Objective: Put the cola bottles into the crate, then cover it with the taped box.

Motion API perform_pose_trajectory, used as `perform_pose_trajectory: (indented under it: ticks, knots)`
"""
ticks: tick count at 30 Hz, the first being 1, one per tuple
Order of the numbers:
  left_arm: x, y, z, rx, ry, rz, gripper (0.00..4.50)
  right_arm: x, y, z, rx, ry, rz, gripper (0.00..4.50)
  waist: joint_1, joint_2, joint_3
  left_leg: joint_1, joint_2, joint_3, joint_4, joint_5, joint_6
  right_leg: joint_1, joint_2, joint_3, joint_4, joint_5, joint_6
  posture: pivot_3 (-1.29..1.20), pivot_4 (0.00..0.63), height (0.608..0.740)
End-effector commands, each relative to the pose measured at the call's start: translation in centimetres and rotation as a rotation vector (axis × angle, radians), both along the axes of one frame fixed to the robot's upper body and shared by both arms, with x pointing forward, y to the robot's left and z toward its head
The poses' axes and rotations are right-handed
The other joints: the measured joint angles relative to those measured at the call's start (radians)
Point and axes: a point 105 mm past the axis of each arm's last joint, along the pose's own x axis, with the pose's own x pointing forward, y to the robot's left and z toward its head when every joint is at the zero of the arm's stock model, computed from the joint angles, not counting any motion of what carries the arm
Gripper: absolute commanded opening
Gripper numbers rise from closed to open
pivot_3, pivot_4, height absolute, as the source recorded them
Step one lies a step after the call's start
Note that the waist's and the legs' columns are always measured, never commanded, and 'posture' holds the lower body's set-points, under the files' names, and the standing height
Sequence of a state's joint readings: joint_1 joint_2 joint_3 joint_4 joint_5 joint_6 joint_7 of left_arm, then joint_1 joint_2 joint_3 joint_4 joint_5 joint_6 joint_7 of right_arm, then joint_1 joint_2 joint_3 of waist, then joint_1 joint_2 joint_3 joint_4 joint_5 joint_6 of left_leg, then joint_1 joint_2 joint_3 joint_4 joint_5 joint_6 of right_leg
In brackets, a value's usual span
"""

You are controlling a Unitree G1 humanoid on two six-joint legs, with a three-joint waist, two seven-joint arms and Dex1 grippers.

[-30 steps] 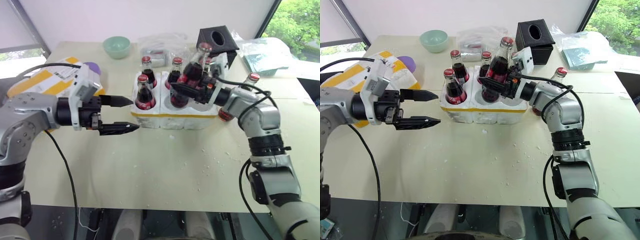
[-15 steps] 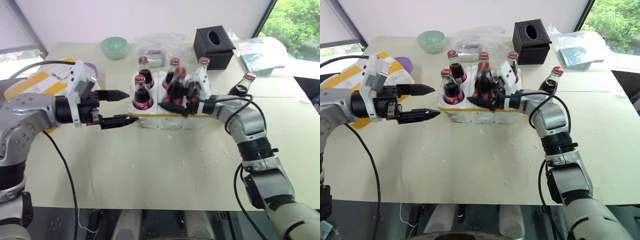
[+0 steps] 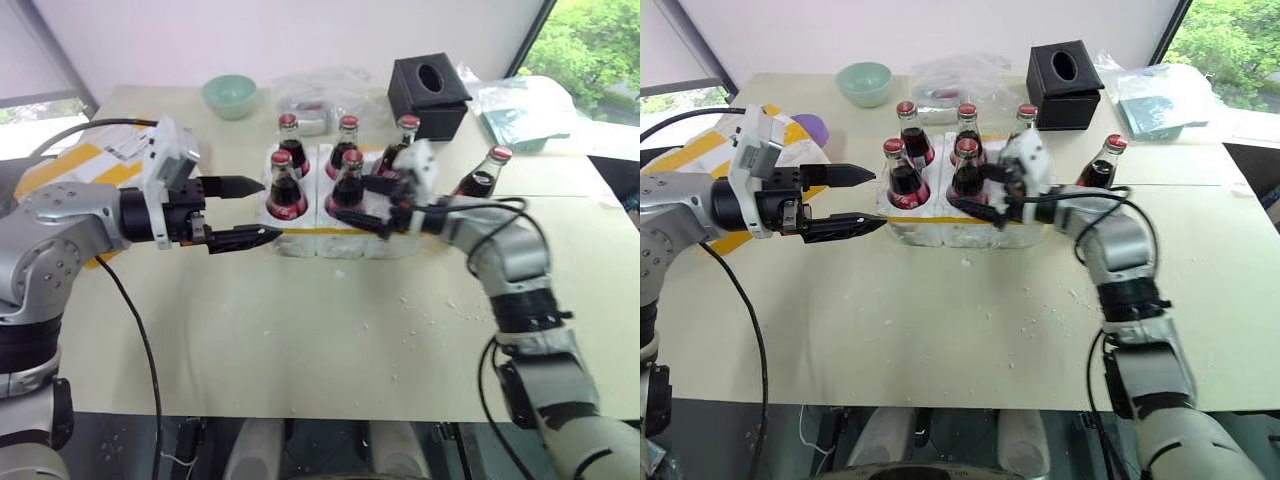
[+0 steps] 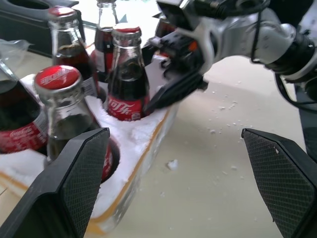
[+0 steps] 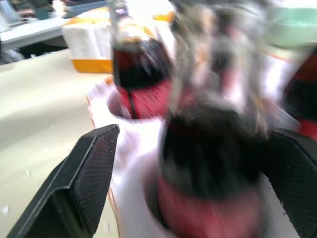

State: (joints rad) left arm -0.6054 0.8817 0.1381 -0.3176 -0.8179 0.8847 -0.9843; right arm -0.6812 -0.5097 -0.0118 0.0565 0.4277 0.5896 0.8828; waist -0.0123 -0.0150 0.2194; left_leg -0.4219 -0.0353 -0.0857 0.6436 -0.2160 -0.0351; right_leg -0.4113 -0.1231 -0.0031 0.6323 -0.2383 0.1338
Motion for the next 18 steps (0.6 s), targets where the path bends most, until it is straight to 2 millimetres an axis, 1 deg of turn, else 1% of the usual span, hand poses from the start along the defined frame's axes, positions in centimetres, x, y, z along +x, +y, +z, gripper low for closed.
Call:
perform_pose_trajectory:
  ticks: [1, 5, 6, 7, 10, 13, 16, 18]
  knots:
    - [-0.3, 0.0, 1.0, -0.006, -0.050, -0.016, 4.50, -2.7, -3.5, 3.3, 0.070, -0.059, -0.058, 4.45, 0.004, 0.000, 0.000, 0.000, 0.000, 0.000, 0.000, 0.000, 0.000, 0.000, 0.000, 0.000, 0.000, 0.000, 0.000, 0.00, 0.150, 0.737]
    - [0.4, -0.1, 1.0, 0.000, -0.054, -0.027, 4.50, -6.1, -6.9, 3.4, 0.068, -0.022, -0.152, 4.45, 0.000, 0.000, 0.000, -0.001, 0.000, 0.000, 0.000, 0.000, 0.000, 0.000, 0.000, 0.000, 0.000, 0.000, 0.000, 0.00, 0.150, 0.737]
    - [0.5, -0.1, 1.0, 0.001, -0.056, -0.029, 4.50, -6.6, -7.4, 3.3, 0.060, -0.018, -0.175, 4.45, -0.001, 0.000, 0.000, 0.000, 0.000, 0.000, 0.000, 0.000, 0.000, 0.000, 0.000, 0.000, 0.000, 0.000, 0.000, 0.00, 0.150, 0.737]
    - [0.7, -0.1, 1.2, -0.001, -0.060, -0.032, 4.50, -7.0, -8.4, 3.1, 0.055, -0.008, -0.222, 4.45, -0.004, 0.000, 0.000, 0.000, 0.001, 0.000, 0.000, 0.000, 0.000, 0.000, 0.000, 0.000, 0.000, 0.000, 0.000, 0.00, 0.150, 0.737]
    - [1.2, -0.2, 1.4, -0.003, -0.067, -0.043, 4.50, -7.7, -10.4, 2.7, 0.056, 0.015, -0.323, 4.45, -0.004, 0.000, 0.000, 0.000, 0.001, 0.001, 0.000, 0.000, 0.000, 0.000, 0.000, 0.001, 0.000, 0.000, -0.001, 0.00, 0.150, 0.737]
    - [1.5, -0.5, 1.5, -0.001, -0.073, -0.062, 4.50, -8.1, -12.2, 1.9, 0.057, 0.029, -0.424, 4.45, 0.000, 0.000, 0.000, 0.000, 0.001, 0.001, 0.001, 0.000, 0.000, 0.001, 0.000, 0.001, -0.001, 0.000, -0.001, 0.00, 0.150, 0.737]
    - [1.7, -0.9, 1.6, -0.001, -0.080, -0.080, 4.50, -7.0, -13.9, 0.8, 0.065, 0.035, -0.544, 4.45, 0.000, 0.000, 0.000, 0.000, 0.001, 0.001, 0.001, 0.000, 0.000, 0.001, 0.000, 0.001, -0.001, 0.000, -0.001, 0.00, 0.150, 0.737]
    - [1.7, -1.0, 1.6, -0.001, -0.084, -0.085, 4.50, -6.3, -14.2, 0.3, 0.070, 0.040, -0.582, 4.45, -0.003, 0.000, 0.000, 0.000, 0.001, 0.001, 0.002, 0.000, 0.000, 0.001, 0.000, 0.001, -0.001, 0.000, -0.002, 0.00, 0.150, 0.737]
